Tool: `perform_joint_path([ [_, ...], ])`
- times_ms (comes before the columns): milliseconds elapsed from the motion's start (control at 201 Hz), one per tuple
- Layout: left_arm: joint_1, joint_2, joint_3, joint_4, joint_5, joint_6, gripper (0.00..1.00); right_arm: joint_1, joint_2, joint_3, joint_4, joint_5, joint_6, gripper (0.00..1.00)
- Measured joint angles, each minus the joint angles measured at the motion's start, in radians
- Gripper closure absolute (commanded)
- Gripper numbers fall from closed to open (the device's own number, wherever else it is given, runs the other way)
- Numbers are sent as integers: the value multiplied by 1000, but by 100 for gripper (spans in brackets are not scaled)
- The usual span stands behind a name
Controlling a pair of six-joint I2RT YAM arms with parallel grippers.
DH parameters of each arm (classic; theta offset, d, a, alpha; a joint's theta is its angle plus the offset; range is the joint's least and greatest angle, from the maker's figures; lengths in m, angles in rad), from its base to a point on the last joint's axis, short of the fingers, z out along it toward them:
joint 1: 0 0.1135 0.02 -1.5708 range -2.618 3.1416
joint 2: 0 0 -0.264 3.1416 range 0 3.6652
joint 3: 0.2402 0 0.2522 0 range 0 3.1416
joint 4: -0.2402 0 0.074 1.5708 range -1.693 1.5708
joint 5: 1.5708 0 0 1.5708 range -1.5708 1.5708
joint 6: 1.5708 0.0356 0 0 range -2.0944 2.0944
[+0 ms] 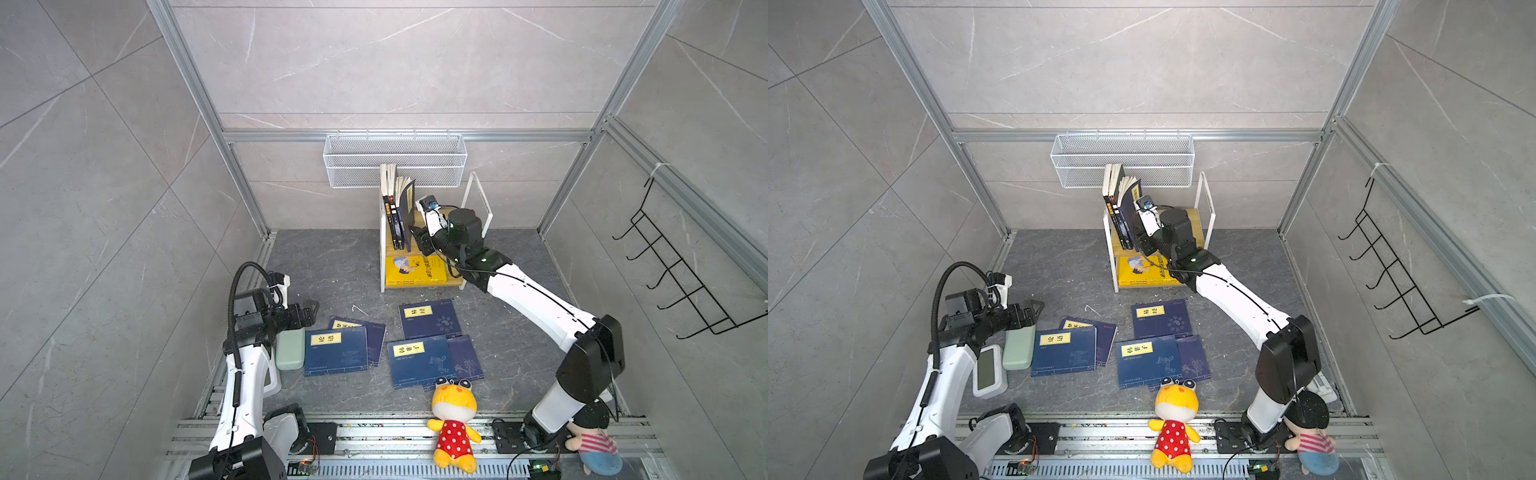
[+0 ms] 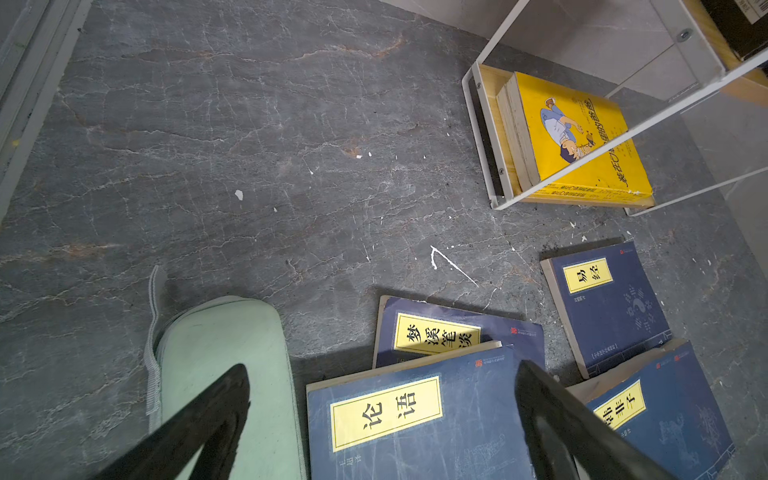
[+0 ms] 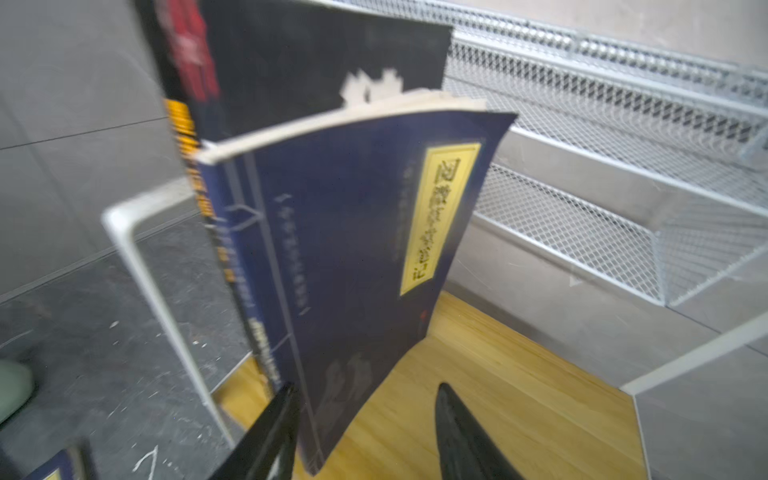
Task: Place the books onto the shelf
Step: 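Push the blue book with the right gripper flat against the black books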
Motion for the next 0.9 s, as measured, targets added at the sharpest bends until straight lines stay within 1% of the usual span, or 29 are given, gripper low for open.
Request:
perform_joint_path([
  [199,11,0,0,3,5,-9,0,-53,-20,71,-145,-276,-116,46],
  [309,18,2,0,4,17,-14,0,-67,2,130,-192,-390,-150,47],
  [378,18,2,0,5,19,-18,0,-73,43,201,-216,-448,-159,48],
  [563,20,4,0,3,23,-24,0,-92,177,390,-271,-536,-161,49],
  [697,20,4,0,3,25,-24,0,-100,265,493,-323,-565,-160,50],
  [896,20,4,0,7,26,-24,0,-110,360,627,-380,-594,-156,55],
])
